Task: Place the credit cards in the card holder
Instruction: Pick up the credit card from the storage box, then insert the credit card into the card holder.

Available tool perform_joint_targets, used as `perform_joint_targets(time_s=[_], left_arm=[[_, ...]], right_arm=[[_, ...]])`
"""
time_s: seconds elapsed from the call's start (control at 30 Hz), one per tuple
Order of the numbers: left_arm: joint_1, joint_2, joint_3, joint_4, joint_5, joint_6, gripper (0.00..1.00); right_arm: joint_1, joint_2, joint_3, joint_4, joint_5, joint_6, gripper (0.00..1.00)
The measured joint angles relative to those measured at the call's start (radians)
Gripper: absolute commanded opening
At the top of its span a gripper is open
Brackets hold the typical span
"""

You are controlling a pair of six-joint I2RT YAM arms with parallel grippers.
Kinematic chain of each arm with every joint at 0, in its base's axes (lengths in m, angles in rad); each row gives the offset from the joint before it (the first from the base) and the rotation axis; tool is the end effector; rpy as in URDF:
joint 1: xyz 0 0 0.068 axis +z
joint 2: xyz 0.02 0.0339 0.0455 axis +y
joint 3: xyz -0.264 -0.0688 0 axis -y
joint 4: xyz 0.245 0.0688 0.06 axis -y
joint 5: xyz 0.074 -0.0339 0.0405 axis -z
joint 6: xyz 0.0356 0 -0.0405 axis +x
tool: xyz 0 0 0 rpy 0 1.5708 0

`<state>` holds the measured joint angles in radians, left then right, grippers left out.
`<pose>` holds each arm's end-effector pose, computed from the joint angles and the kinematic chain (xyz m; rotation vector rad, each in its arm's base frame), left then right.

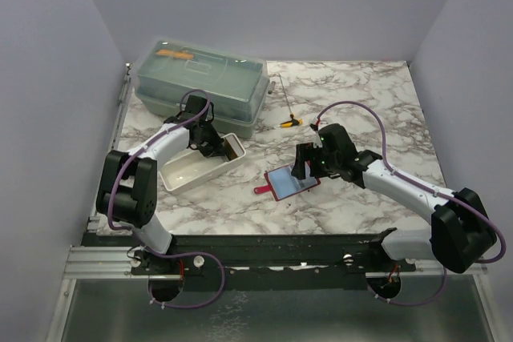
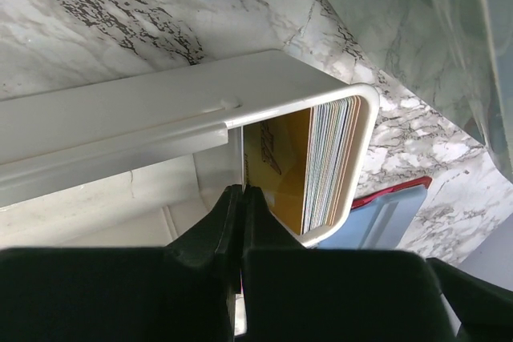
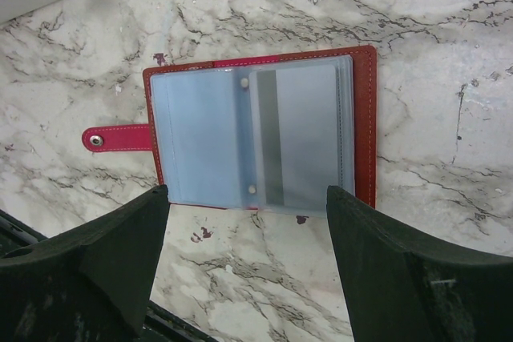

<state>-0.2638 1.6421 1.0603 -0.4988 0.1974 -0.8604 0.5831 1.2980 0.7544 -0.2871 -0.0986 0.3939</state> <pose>0.3146 -0.0922 0.1962 -0.7481 2.6662 -0.6010 0.2179 0.1479 0.2116 -0.2809 2.4594 0.5584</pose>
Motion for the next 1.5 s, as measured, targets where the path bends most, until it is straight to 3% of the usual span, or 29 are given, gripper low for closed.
perform_joint_targets(time_s=[0.17,0.43,0.57,0.63,0.77,0.9,1.1,1.5], left_arm=[[0.0,-0.048,0.009,-0.032,-0.004,0.002,0.0],[0.002,-0.26,0.033,-0.089,0.053,0.048,0.0],[-0.033,-0.344,0.022,-0.059,0.163,0.075,0.0],[-0.116,-0.389,-0.018,0.009,0.186,0.073,0.0],[-0.361,-0.444,-0.19,0.262,0.208,0.003,0.0],[-0.43,-0.369,-0.351,0.504,0.219,-0.099,0.0],[-0.482,-0.179,-0.378,0.701,0.206,-0.175,0.0],[-0.492,-0.029,-0.431,0.9,0.198,-0.354,0.0]], right_arm=[[0.0,0.009,0.0,0.002,0.001,-0.002,0.83],[-0.045,0.04,0.0,0.037,-0.076,0.007,0.8],[-0.135,0.058,-0.007,0.092,-0.223,0.027,0.55],[-0.172,0.076,-0.013,0.124,-0.293,0.037,0.46],[-0.224,0.124,-0.031,0.169,-0.386,0.052,0.37],[-0.268,0.162,-0.069,0.193,-0.441,0.052,0.32],[-0.295,0.186,-0.099,0.196,-0.458,0.048,0.27],[-0.295,0.19,-0.099,0.185,-0.438,0.014,0.26]])
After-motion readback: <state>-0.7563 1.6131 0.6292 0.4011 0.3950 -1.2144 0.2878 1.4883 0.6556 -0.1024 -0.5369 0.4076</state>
